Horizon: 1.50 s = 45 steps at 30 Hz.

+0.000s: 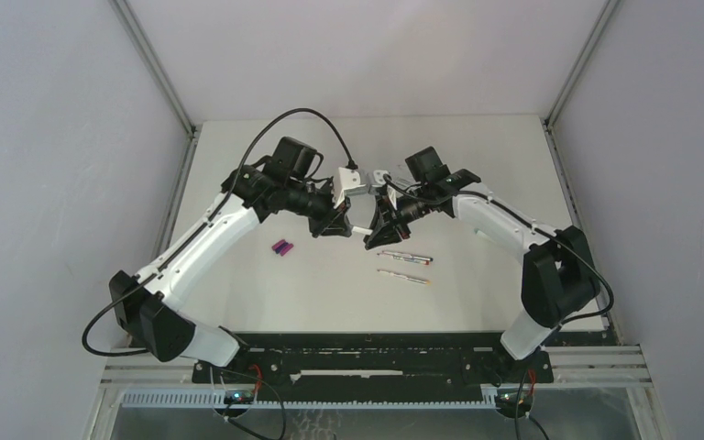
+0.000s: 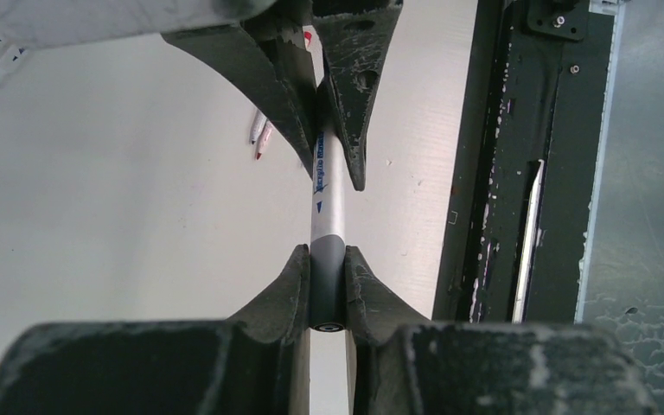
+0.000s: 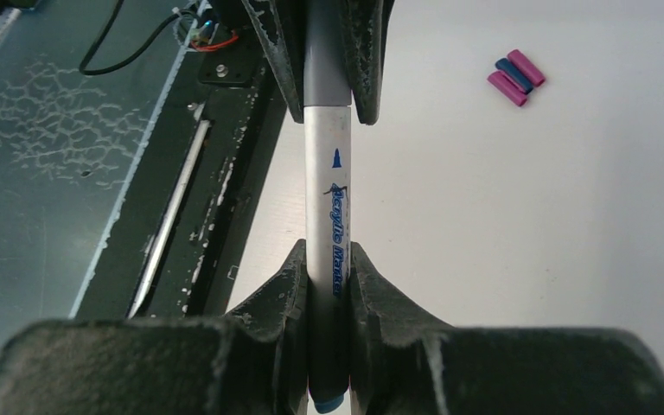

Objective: Open the pen caps
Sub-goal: Open the pen cap from the pen.

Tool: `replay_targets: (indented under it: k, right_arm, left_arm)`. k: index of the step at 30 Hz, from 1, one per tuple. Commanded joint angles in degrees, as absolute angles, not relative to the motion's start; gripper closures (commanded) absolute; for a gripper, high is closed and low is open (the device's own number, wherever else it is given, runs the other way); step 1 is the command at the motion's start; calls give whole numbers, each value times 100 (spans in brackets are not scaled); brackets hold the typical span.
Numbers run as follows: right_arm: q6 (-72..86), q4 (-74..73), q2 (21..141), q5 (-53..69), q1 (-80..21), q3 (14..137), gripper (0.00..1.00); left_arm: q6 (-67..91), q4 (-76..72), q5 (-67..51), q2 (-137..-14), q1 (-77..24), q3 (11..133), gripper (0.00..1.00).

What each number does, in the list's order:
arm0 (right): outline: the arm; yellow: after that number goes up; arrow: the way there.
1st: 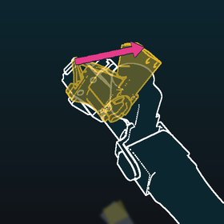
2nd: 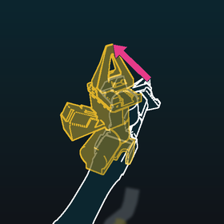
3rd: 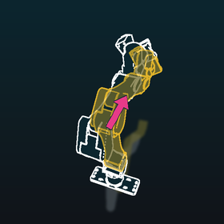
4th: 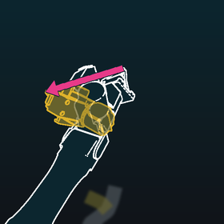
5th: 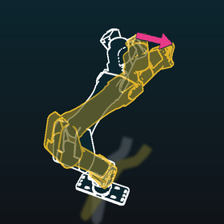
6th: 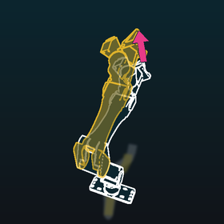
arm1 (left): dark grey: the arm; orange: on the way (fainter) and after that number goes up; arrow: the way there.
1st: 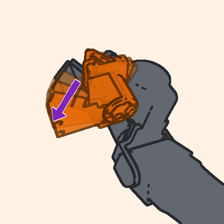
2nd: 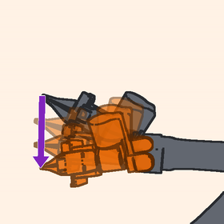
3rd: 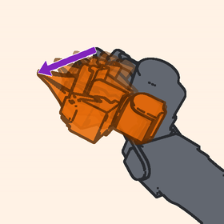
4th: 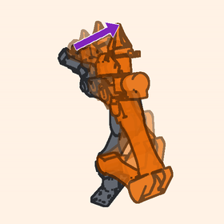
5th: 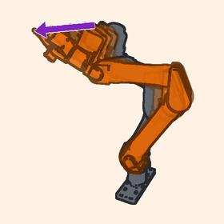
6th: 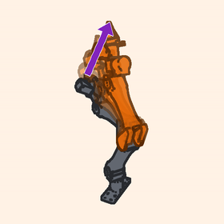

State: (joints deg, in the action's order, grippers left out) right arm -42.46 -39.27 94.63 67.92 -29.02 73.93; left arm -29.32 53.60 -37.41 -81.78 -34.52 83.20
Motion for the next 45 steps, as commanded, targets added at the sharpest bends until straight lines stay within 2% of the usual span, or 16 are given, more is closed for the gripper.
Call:
replay_targets:
  k: [1, 9, 15, 27, 35, 45]
  right_arm:
    - [-4044, -3368, 9212, 6041, -2624, 7186, 100]
    - [-3864, -2809, 8971, 5595, -2612, 6838, 100]
    - [-3935, -2845, 8950, 5704, -2545, 6803, 100]
    - [-4441, -4274, 9560, 6158, -2410, 7631, 100]
    - [-4513, -4353, 9648, 6032, -2351, 7686, 100]
    - [-4257, -3821, 9409, 5565, -2309, 7445, 100]
  left_arm:
    - [-2798, 5577, -4269, -8084, -3357, 8425, 100]
    - [-2693, 5570, -4293, -8195, -3273, 8505, 100]
    - [-2786, 5595, -4183, -8144, -3251, 8492, 100]
    - [-3126, 5407, -3438, -7767, -3380, 8116, 100]
    - [-3111, 5441, -3487, -7677, -3360, 8180, 100]
    - [-2942, 5671, -4163, -7956, -2823, 8523, 100]
